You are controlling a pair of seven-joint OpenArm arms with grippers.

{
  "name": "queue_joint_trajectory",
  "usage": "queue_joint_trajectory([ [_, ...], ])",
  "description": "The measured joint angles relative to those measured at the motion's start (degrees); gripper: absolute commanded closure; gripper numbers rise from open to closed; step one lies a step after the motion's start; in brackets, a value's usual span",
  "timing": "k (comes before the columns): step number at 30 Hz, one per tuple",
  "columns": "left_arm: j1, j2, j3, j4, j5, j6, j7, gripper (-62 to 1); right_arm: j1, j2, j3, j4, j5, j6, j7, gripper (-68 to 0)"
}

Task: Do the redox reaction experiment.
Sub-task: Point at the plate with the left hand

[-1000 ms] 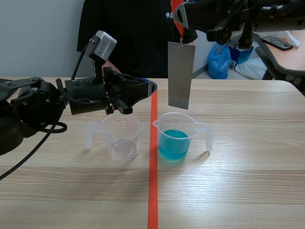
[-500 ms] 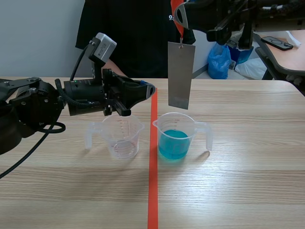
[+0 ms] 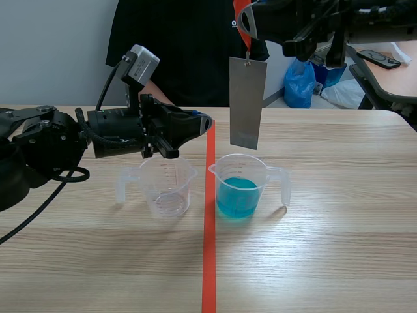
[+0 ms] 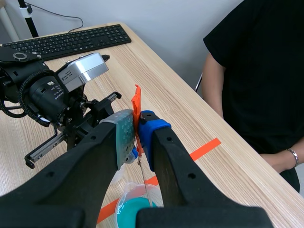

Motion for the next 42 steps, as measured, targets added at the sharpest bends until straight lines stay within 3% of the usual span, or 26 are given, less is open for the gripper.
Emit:
queue_joint_trajectory([
  [26,0.0,0.0,0.0,0.0,0.0,0.0,0.0,-4.0,0.0,0.0,0.0,0.0,0.0,0.0,0.0,-1.7],
  [31,0.0,-0.3,0.0,0.0,0.0,2.7,0.0,-4.0,0.0,0.0,0.0,0.0,0.0,0.0,0.0,-1.7],
  [36,0.0,-4.6,0.0,0.0,0.0,3.1,-0.2,-4.0,0.0,0.0,0.0,0.0,0.0,0.0,0.0,-1.7],
  [42,3.0,-15.0,-0.5,0.1,0.0,3.1,-6.2,-4.0,0.0,0.0,0.0,0.0,0.0,0.0,0.0,-1.7],
])
